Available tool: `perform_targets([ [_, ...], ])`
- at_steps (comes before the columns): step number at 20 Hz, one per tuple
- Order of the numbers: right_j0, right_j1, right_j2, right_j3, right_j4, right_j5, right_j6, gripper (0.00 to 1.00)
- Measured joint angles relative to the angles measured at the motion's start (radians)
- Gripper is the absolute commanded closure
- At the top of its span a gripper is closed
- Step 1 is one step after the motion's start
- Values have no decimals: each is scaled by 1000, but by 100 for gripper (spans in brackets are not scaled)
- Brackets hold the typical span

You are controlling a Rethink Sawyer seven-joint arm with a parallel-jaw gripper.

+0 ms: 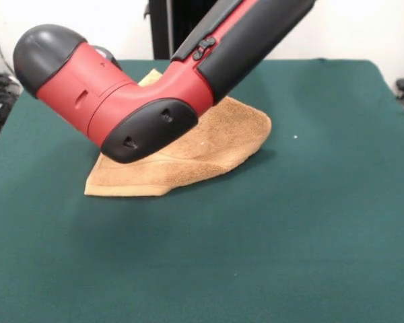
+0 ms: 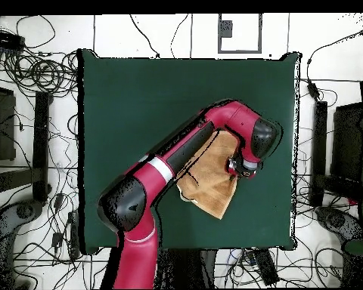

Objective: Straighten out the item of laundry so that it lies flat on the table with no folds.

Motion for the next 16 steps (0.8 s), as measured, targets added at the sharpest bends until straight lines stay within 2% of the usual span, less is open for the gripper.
perform_targets([
  [6,-2,2,-8,-5,-5,2,0,100],
  [11,17,2,-7,19,-7,62,0,100],
  [16,131,-1,24,160,30,321,-2,100],
])
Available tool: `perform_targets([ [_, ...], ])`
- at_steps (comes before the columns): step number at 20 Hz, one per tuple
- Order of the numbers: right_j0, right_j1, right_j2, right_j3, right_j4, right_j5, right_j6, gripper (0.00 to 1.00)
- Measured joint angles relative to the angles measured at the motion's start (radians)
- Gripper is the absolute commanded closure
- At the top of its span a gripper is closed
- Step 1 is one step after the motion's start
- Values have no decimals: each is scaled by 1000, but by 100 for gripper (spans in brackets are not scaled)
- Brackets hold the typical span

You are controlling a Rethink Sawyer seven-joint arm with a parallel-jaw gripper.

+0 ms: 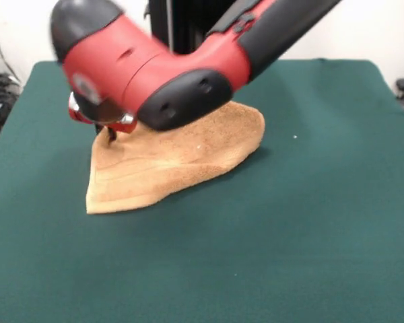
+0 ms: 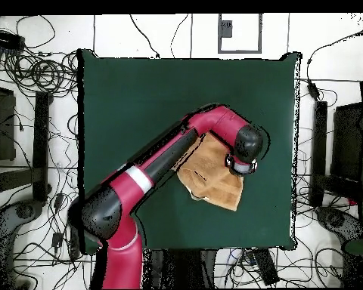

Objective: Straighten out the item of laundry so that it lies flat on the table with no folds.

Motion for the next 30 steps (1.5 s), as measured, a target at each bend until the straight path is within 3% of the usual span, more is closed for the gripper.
perform_targets([
  [4,124,-13,63,118,73,255,-40,100],
  [8,229,-50,132,205,124,415,-135,100],
  [17,316,-149,236,307,130,467,-349,100],
  [23,314,-172,289,321,120,474,-381,100],
  [30,315,-175,334,321,23,474,-381,100],
])
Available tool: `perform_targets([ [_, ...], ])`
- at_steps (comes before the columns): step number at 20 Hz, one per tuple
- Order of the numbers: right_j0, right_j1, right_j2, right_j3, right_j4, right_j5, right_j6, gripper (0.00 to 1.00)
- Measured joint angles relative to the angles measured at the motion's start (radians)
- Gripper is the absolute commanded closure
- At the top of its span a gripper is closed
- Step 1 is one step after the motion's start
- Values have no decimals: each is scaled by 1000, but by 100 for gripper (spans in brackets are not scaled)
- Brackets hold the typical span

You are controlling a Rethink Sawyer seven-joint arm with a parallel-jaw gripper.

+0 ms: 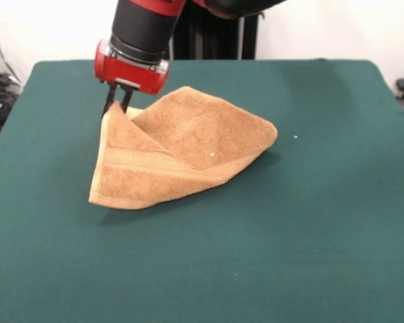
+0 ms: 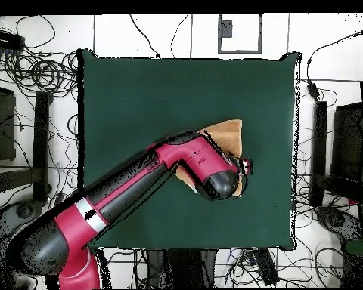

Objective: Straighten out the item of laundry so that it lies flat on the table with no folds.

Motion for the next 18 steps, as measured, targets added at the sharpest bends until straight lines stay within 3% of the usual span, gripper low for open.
perform_targets([
  [4,9,-8,36,4,-26,1,0,100],
  [10,58,-49,99,49,6,49,-1,100],
  [13,84,-87,131,86,64,112,-26,100],
  [18,92,-172,173,152,244,177,-247,100],
])
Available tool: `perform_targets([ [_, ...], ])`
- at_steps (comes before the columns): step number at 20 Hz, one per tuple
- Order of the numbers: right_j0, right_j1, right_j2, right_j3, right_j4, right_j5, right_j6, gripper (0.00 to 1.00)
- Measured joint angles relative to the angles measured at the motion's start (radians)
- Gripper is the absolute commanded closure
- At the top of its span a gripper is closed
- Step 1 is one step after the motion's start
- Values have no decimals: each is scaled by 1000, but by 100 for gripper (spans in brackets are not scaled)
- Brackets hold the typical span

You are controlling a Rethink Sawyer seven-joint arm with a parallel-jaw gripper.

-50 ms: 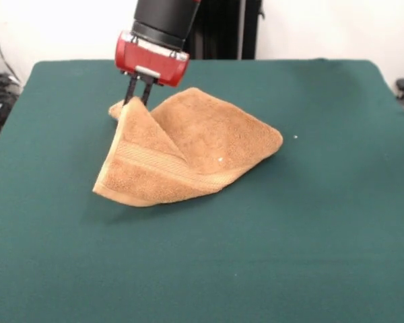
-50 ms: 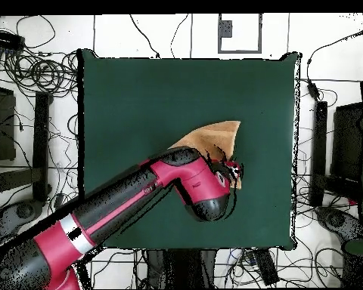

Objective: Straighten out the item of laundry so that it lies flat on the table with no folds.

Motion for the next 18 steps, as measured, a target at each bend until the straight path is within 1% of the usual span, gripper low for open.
perform_targets([
  [4,-10,-48,19,31,107,-2,-235,100],
  [5,-14,-63,27,39,126,-5,-327,100],
  [7,-16,-79,41,44,123,-10,-436,100],
  [9,-19,-96,64,44,90,-25,-501,100],
  [12,-28,-117,104,44,31,-54,-510,100],
  [15,-49,-141,165,40,-66,-109,-483,100],
  [17,-78,-165,243,30,-201,-197,-391,100],
  [18,-84,-170,260,27,-229,-218,-361,100],
])
